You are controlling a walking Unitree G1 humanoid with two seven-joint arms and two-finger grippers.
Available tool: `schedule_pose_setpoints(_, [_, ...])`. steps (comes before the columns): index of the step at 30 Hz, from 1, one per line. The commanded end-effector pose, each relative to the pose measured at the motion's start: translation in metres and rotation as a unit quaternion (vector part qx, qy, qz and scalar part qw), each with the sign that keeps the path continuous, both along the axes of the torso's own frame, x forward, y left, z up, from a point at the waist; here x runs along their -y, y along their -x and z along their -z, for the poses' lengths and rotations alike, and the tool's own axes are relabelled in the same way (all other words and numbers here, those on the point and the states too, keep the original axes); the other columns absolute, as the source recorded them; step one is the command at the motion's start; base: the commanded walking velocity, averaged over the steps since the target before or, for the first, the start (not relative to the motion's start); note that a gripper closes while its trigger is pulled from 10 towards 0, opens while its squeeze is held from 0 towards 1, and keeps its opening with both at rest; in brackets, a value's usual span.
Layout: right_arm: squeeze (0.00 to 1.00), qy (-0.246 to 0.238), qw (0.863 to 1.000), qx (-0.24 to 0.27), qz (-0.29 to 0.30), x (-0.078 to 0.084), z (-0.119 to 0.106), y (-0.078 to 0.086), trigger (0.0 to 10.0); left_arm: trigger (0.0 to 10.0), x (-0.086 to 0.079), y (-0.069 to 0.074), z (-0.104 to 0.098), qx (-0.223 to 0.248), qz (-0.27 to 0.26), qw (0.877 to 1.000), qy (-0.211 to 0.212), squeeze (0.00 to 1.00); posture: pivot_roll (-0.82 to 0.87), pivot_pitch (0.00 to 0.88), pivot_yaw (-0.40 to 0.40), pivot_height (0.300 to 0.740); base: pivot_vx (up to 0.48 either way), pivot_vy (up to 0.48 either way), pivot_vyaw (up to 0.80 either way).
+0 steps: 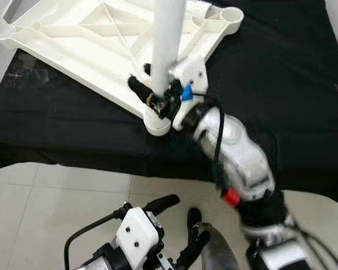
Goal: Building children table
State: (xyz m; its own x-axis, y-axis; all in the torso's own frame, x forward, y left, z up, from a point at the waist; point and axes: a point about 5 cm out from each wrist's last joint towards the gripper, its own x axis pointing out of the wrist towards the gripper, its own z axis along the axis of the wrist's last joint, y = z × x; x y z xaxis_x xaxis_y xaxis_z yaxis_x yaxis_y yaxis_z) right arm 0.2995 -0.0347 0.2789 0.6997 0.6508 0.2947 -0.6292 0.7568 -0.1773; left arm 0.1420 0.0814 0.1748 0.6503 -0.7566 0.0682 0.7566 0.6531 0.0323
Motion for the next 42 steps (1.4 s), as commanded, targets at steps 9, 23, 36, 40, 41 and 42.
schedule_pose_setpoints(9, [0.00, 0.061, 0.985, -0.137, 0.084, -0.007, 0.074, 0.008, 10.0, 10.0, 0.000, 0.001, 0.007, -0.012, 0.001, 1.000, -0.005, 0.00, 0.07, 0.480, 0.005, 0.740, 0.000, 0.000, 0.00])
schedule_pose_setpoints(23, [0.00, 0.021, 0.998, -0.054, -0.016, -0.023, 0.053, 0.027, 10.0, 10.0, 0.000, -0.002, 0.008, -0.010, 0.000, 1.000, -0.006, 0.00, 0.06, 0.472, 0.004, 0.740, 0.000, 0.000, 0.00])
schedule_pose_setpoints(36, [0.00, 0.117, 0.949, 0.000, -0.294, -0.037, 0.048, 0.057, 10.0, 10.0, 0.001, -0.004, 0.009, -0.008, 0.002, 1.000, -0.004, 0.00, 0.05, 0.458, -0.004, 0.740, 0.000, 0.000, 0.00])
schedule_pose_setpoints(40, [0.00, 0.129, 0.932, -0.005, -0.339, -0.038, 0.047, 0.059, 10.0, 10.0, 0.001, -0.004, 0.009, -0.008, 0.002, 1.000, -0.004, 0.00, 0.05, 0.454, -0.005, 0.740, 0.000, 0.000, 0.00])
schedule_pose_setpoints(41, [0.00, 0.129, 0.932, -0.005, -0.339, -0.038, 0.047, 0.059, 10.0, 10.0, 0.001, -0.004, 0.009, -0.008, 0.002, 1.000, -0.004, 0.00, 0.05, 0.454, -0.005, 0.740, 0.000, 0.000, 0.00])
schedule_pose_setpoints(42, [0.00, 0.132, 0.923, -0.011, -0.361, -0.037, 0.046, 0.058, 10.0, 10.0, 0.001, -0.004, 0.010, -0.008, 0.002, 1.000, -0.004, 0.00, 0.05, 0.449, -0.008, 0.740, 0.000, 0.000, 0.00])
